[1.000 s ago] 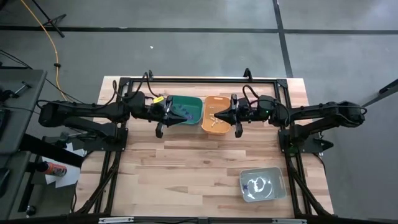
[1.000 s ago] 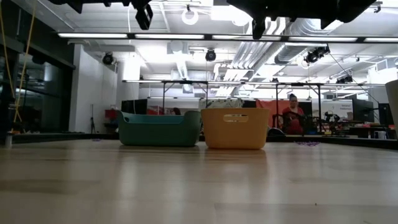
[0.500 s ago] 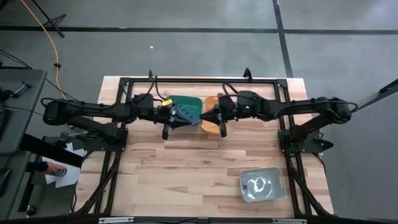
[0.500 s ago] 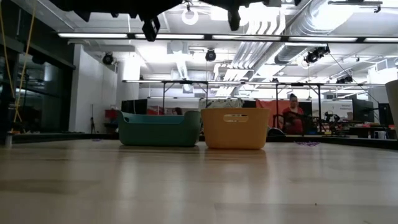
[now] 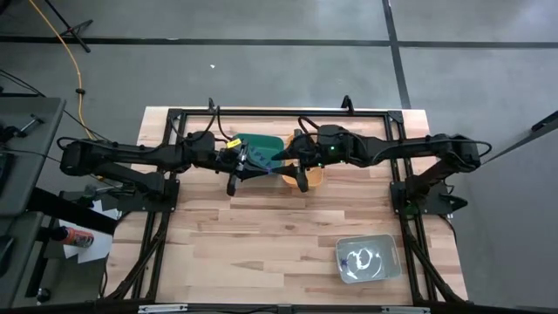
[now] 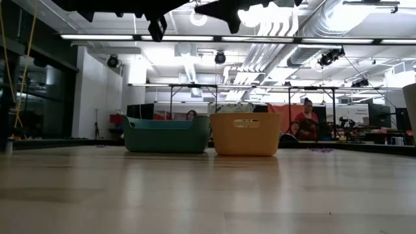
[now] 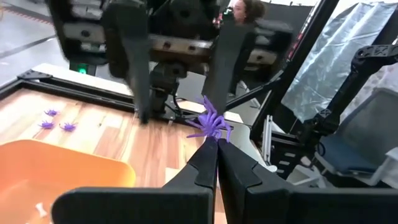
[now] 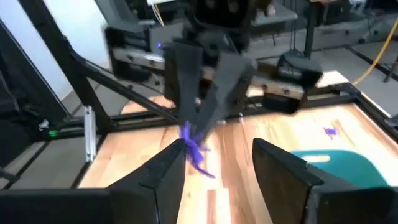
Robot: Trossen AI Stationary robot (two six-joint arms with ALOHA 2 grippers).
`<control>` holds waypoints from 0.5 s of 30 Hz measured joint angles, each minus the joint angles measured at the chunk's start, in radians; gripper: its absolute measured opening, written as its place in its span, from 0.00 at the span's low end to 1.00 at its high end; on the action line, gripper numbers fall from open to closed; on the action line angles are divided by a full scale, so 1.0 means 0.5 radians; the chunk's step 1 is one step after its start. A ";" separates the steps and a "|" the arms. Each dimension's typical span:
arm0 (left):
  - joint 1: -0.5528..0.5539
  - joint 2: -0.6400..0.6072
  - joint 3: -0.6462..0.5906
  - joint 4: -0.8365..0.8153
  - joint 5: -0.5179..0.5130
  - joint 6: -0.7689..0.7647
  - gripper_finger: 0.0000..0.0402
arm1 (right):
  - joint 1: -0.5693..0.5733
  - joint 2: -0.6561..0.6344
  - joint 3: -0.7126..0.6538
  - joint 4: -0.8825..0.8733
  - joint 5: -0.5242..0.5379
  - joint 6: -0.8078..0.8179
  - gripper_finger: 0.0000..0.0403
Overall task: Sort Halloween decoration
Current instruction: Put the violet spider toy into the gray bin
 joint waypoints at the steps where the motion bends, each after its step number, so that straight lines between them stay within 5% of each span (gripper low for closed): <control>1: 0.000 0.000 0.000 0.003 -0.001 0.009 0.00 | -0.001 0.005 -0.002 -0.011 0.003 -0.005 0.45; 7: 0.000 0.000 0.000 -0.002 -0.002 0.012 0.00 | 0.016 0.023 -0.001 0.027 0.001 -0.010 0.39; 15: 0.000 0.000 -0.001 -0.002 -0.023 0.011 0.00 | 0.016 0.023 -0.001 0.043 -0.034 -0.022 0.14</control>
